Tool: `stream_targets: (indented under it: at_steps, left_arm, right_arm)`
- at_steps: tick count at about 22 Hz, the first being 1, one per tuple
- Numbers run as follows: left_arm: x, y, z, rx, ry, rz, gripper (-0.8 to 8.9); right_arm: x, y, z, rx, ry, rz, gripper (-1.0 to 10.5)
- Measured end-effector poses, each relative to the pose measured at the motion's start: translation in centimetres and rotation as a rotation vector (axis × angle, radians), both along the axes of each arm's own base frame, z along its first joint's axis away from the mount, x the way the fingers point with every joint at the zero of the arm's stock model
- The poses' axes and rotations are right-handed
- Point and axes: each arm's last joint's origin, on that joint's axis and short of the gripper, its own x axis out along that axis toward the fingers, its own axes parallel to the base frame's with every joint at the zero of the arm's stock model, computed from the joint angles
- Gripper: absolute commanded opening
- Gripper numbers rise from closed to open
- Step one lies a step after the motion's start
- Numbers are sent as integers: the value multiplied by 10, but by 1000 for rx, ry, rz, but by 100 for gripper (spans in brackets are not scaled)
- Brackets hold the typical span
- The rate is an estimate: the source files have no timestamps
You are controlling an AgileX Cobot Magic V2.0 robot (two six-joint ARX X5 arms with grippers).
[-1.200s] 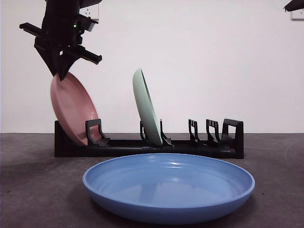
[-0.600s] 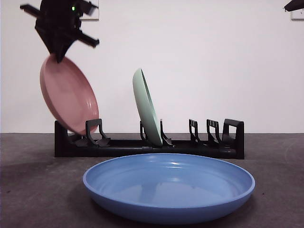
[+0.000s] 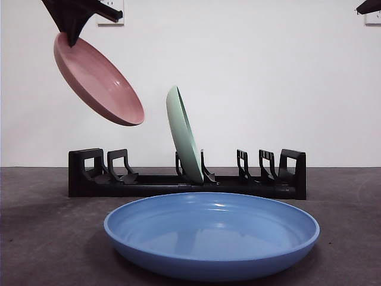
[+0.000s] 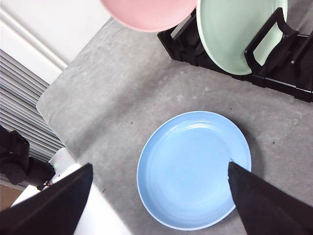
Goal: Place the plate
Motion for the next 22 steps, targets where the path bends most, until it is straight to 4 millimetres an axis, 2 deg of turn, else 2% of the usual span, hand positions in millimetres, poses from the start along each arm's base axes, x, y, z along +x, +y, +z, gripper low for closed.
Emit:
stream_targets:
  at_steps: [6, 14, 22]
  left_arm:
    - [-25, 10, 16, -28, 42, -27, 4]
    - [-81, 26, 53, -265, 78, -192, 4]
    - [-125, 36, 75, -476, 121, -372, 5]
  right_arm:
    - [0, 0, 0, 0, 0, 0, 443]
    - [0, 0, 0, 0, 0, -1, 443]
    - [0, 0, 0, -1, -1, -1, 443]
